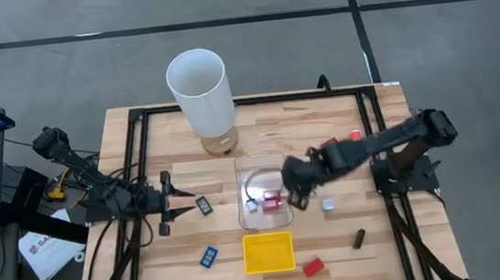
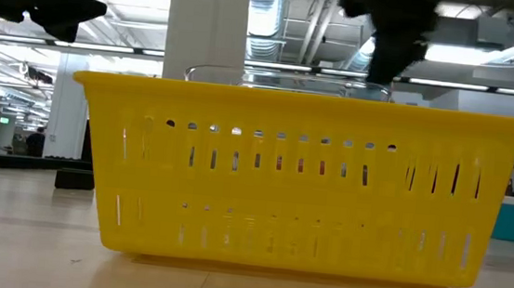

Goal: Pick & Place Office items
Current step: Put the bottom blue charger adapter into the transparent bin, then put the top blue charger adapter into the transparent bin

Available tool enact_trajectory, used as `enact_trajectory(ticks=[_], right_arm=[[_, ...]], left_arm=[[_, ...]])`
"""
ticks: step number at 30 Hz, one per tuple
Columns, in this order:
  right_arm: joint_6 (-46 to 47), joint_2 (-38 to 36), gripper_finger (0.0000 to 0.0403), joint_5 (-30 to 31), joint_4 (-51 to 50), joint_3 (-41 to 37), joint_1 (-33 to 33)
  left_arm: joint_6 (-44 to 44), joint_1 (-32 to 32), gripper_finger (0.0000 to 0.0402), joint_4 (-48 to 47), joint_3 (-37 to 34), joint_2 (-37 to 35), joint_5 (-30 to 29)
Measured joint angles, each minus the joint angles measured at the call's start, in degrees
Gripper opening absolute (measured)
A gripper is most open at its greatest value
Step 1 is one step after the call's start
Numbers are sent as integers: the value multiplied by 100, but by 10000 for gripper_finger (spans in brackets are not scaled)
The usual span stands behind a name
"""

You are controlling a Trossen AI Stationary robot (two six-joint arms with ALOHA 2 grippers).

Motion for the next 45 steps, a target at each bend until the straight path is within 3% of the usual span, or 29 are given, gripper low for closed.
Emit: enact_trajectory(ticks=[6, 9, 16, 21, 28, 31, 35, 41, 45], right_arm=[[-1142, 106, 55, -350, 592, 359, -607], [-1343, 326, 35, -353, 286, 711, -643], [-1649, 445, 31, 394, 138, 1300, -439], [-1337, 406, 37, 923, -267, 1386, -285], [103, 404, 45, 2066, -1939, 1311, 17], [574, 402, 68, 2393, -2328, 1169, 46], [755, 404, 132, 2404, -2439, 824, -282], [747, 401, 260, 2324, -2487, 278, -1522], [380, 404, 306, 2060, -2078, -34, -2515]], left_arm=[[38, 2, 154, 235, -36, 38, 28], [30, 2, 154, 319, -38, 33, 58], [-105, 0, 154, 585, -38, 373, 236], [-126, 0, 154, 1018, -40, 908, 234], [-126, 0, 154, 1597, -44, 1564, 232], [-127, 0, 154, 1767, -44, 1734, 247], [-114, 0, 154, 1913, -44, 1795, 374], [-111, 0, 154, 1929, -44, 1795, 380], [-109, 0, 154, 1970, -44, 1795, 380]])
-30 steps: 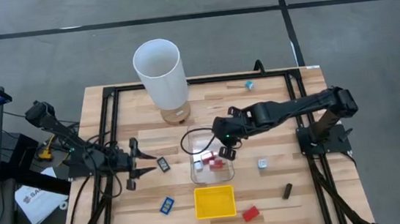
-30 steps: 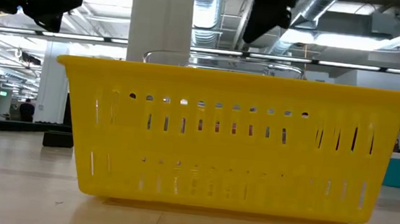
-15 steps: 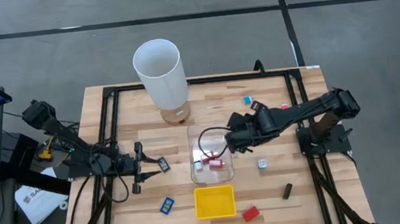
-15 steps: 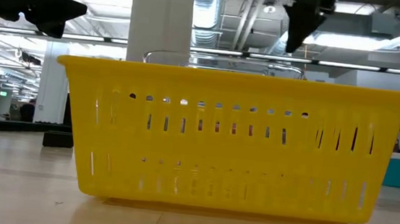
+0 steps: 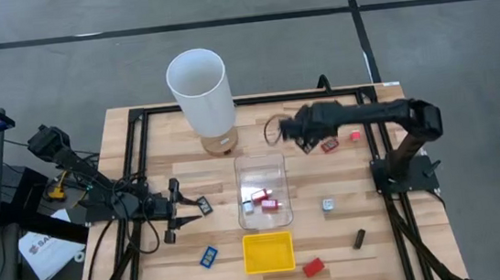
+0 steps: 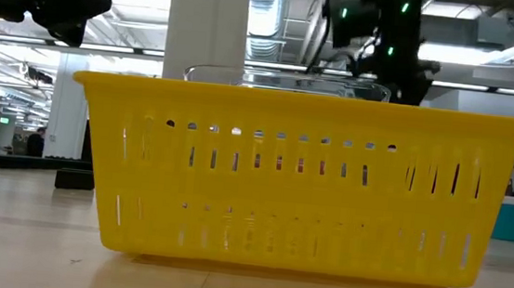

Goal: Pick & Place Office items
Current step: Put the top blue charger adapter into the transparent bin

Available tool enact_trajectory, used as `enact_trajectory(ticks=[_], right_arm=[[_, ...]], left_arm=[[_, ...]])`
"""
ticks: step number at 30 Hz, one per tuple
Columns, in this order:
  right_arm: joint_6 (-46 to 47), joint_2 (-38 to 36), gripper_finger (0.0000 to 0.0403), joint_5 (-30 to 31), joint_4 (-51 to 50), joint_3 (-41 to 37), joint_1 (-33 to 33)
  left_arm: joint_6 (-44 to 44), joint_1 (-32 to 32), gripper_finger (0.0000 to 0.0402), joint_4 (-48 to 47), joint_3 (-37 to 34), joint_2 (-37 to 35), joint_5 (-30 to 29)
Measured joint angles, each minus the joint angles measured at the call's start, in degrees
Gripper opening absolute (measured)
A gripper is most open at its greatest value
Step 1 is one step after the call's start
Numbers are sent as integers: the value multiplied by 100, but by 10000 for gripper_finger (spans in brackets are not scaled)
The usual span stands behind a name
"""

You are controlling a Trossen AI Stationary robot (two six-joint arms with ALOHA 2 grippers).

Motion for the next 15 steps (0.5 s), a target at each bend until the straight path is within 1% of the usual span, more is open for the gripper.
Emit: enact_trajectory(ticks=[2, 6, 8, 10, 12, 15], right_arm=[[-319, 0, 312, -350, 505, -159, -449], [-979, 0, 308, -1565, 1678, -401, -1175], [-1180, 0, 306, -2099, 1947, -432, -1444], [-1683, 0, 305, -2453, 2048, -434, -1645], [-2439, 0, 305, -2674, 1932, -433, -1725], [-3316, 0, 305, -2514, 1645, -433, -1704]], left_arm=[[-1, 0, 154, -2, 0, 0, 0], [-17, 0, 154, 16, 0, 0, 86], [-17, 0, 154, 74, 0, 0, 141], [-19, 0, 154, 85, 0, 0, 208], [-19, 0, 154, 85, 0, 0, 208], [-17, 0, 154, 87, 0, 0, 208]])
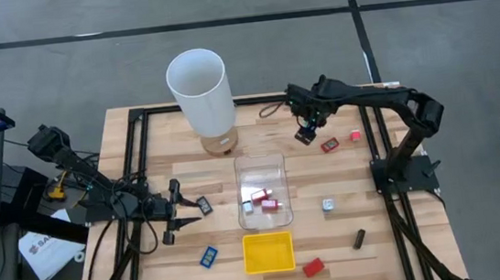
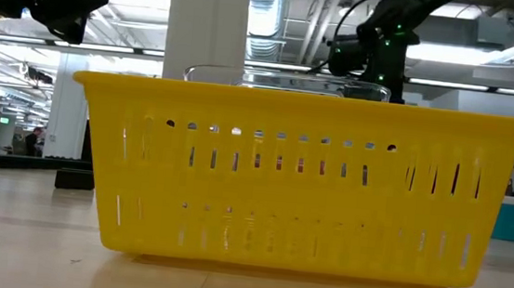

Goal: Pick & Place Office items
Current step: Put the top blue charger adapter into the transparent bin

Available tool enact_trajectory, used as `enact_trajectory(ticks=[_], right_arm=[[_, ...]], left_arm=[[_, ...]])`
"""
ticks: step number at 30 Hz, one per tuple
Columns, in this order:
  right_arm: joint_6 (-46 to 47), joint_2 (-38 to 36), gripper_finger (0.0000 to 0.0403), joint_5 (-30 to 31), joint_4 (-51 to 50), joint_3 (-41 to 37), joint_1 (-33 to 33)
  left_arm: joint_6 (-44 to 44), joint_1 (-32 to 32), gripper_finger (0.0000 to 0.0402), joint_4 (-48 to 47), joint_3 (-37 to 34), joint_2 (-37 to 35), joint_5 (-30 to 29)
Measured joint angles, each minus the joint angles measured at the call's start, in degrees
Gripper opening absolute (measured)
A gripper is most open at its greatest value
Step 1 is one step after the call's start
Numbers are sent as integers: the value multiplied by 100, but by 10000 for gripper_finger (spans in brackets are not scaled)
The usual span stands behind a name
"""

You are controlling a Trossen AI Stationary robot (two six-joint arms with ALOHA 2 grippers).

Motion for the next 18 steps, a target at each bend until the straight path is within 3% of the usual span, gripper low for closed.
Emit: enact_trajectory(ticks=[6, 10, 18], right_arm=[[-1599, 0, 304, 382, 263, 0, -14], [-3173, 0, 304, 619, 321, 0, 1], [-5111, 88, 304, 348, 722, -86, -54]], left_arm=[[9, 0, 154, 49, 0, 0, 0], [6, 0, 154, 51, 0, 0, 0], [-2, 0, 154, -12, 0, 0, 0]])
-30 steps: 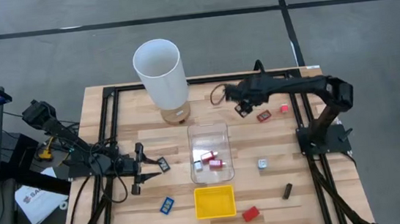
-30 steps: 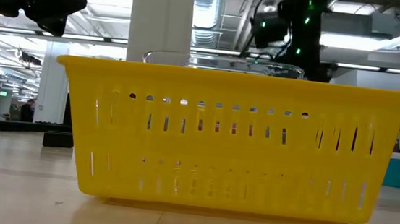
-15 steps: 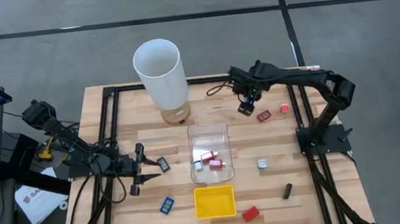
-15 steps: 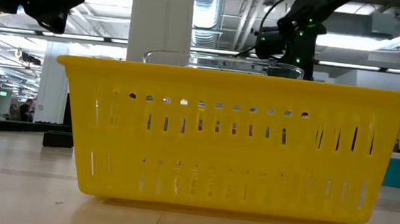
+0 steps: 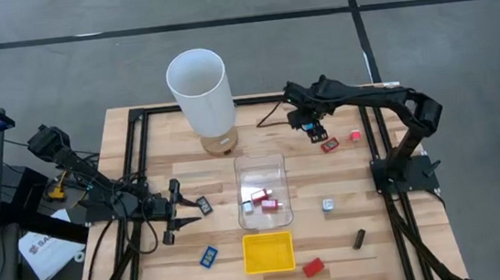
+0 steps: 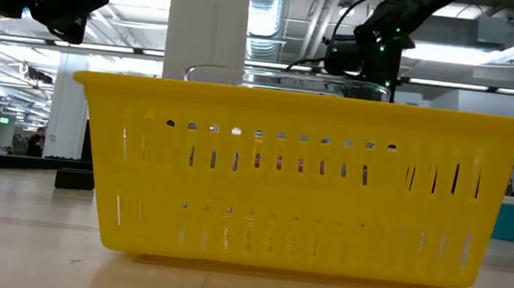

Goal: Pick & Place Office items
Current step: Put the top blue charger adapter into the transparent bin

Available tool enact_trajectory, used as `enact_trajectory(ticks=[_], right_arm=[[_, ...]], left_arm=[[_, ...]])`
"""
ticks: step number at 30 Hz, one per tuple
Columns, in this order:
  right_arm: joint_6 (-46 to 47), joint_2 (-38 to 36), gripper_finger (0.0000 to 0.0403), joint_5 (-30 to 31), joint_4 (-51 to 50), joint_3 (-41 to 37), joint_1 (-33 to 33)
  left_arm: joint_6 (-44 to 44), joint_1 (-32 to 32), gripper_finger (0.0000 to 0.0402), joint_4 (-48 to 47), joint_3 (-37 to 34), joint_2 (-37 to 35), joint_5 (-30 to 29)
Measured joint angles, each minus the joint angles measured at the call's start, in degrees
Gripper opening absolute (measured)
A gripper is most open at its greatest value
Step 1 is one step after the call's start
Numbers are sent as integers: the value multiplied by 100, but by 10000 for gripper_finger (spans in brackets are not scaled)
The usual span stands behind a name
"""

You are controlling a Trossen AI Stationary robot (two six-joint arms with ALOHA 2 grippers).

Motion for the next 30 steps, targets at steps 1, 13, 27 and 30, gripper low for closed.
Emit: enact_trajectory(ticks=[1, 13, 27, 30], right_arm=[[-74, 42, 304, -38, 141, -54, -9], [-118, 955, 304, -97, 347, -156, -468], [-137, 1528, 304, -422, 499, -132, -754], [-180, 1532, 304, -403, 537, -132, -707]], left_arm=[[-18, 0, 154, -28, 0, 0, 2], [-127, -4, 154, -95, 2, 0, 2], [-132, -4, 154, -96, 2, 0, 2], [-146, -4, 154, -95, 2, 0, 2]])
